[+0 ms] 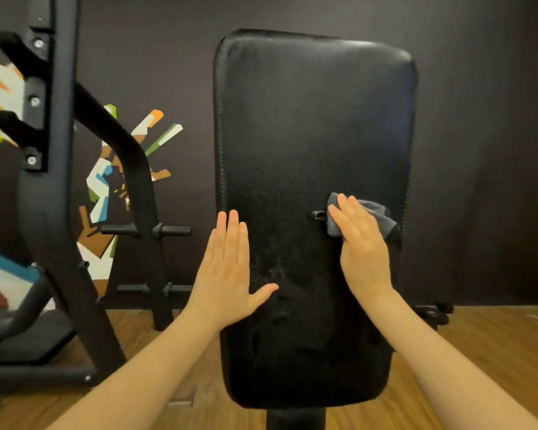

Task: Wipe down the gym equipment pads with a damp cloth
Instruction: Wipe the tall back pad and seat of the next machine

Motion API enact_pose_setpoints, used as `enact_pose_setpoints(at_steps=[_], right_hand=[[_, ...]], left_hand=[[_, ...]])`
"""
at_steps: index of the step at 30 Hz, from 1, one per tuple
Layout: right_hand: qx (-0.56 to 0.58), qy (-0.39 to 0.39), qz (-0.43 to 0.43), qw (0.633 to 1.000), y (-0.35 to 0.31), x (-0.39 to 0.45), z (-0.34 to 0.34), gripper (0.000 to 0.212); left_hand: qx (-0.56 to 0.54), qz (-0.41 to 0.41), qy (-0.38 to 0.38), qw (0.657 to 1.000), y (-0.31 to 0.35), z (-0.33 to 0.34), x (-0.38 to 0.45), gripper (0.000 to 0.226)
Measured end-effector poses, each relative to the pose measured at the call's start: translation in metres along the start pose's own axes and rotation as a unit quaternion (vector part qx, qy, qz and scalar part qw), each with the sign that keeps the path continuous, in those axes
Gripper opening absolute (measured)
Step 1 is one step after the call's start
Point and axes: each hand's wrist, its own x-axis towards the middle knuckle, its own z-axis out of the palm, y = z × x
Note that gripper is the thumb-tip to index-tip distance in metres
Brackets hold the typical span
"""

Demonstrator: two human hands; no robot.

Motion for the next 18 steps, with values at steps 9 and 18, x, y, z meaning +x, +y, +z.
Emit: enact_pose_setpoints(at_steps=[9, 18], right_hand=[[0.016, -0.058, -0.064, 0.996, 0.015, -0.039, -0.022, 0.040], [0.030, 0.053, 0.018, 0.998, 0.025, -0.005, -0.006, 0.041]], left_hand=[[0.038, -0.010, -0.027, 0.999, 0.002, -0.004, -0.002, 0.110], [0.042, -0.020, -0.009, 0.999, 0.005, -0.004, 0.001, 0.106]])
